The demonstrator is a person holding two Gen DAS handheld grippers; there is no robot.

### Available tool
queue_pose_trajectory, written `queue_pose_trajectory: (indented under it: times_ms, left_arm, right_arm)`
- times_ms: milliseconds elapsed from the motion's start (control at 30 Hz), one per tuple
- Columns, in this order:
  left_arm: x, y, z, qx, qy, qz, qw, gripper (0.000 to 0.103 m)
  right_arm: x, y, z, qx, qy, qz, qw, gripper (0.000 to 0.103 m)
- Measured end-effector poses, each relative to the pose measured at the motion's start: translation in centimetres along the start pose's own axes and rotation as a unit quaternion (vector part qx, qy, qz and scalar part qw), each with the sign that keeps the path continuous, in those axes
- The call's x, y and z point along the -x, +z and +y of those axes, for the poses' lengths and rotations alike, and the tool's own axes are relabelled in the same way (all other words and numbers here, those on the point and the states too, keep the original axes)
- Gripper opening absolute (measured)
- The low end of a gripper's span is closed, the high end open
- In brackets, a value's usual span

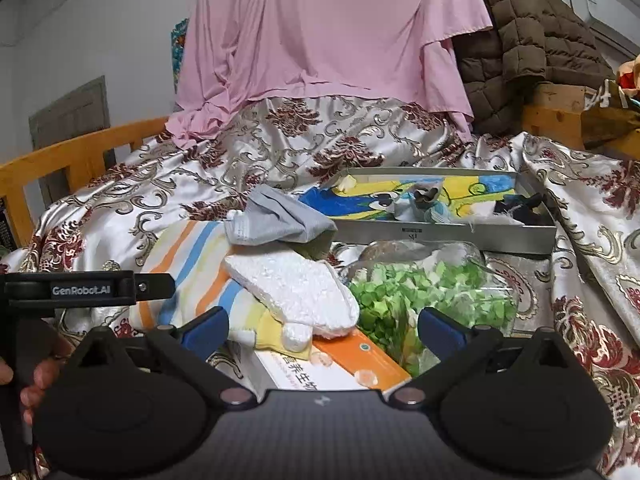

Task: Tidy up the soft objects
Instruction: 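Move both grippers back from the tray toward the striped towel, then close the left gripper on the striped towel while the right gripper approaches the white glove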

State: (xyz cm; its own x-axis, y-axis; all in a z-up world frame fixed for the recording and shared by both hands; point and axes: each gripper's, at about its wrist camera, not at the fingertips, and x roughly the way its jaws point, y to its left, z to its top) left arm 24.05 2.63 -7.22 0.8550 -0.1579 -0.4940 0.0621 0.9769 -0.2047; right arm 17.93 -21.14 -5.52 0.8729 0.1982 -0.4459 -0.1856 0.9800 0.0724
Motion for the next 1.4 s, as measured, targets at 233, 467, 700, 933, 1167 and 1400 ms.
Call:
queue_pose_trajectory:
  times_ms: [233,467,700,933,1167,1400]
  left_arm:
    - [-0.2,0.0,-0.6,-0.001,-0.01,-0.004,0.9999,0.102]
    - [0.0,-0.1,-0.3,0.013,-0.032,0.002,0.9994,0.102]
    - [0.1,-0.1,-0.3,0.022,-0.046,0.006,0.9987,0.1]
    - [0.1,-0.2,-0.4,0.028,-0.05,0.014,0.9982,0.092]
    - [-0.3,-0.7,-0.3,0.03,-0.089,0.04,0.9948,0.084]
    - [-0.5,-0.7,0.1,0.042,-0.089,0.046,0.9941,0.071]
  right_arm:
    - [-0.2,0.1,-0.1,-0.014,0.027,0.007,0.999,0.098]
    - [-0.3,0.1,-0.3,-0.022,0.032,0.012,0.999,0.098]
    - [-0.6,0.0,0.1,-0.019,0.034,0.013,0.999,0.098]
    - [-1.4,0.5,0.3,-0.014,0.04,0.007,0.999,0.094]
    - [-2.5,1.0,-0.1,-0.026,0.035,0.018,0.999,0.089]
    - [-3.8,1.1,-0.5,-0.053,0.047,0.033,0.997,0.087]
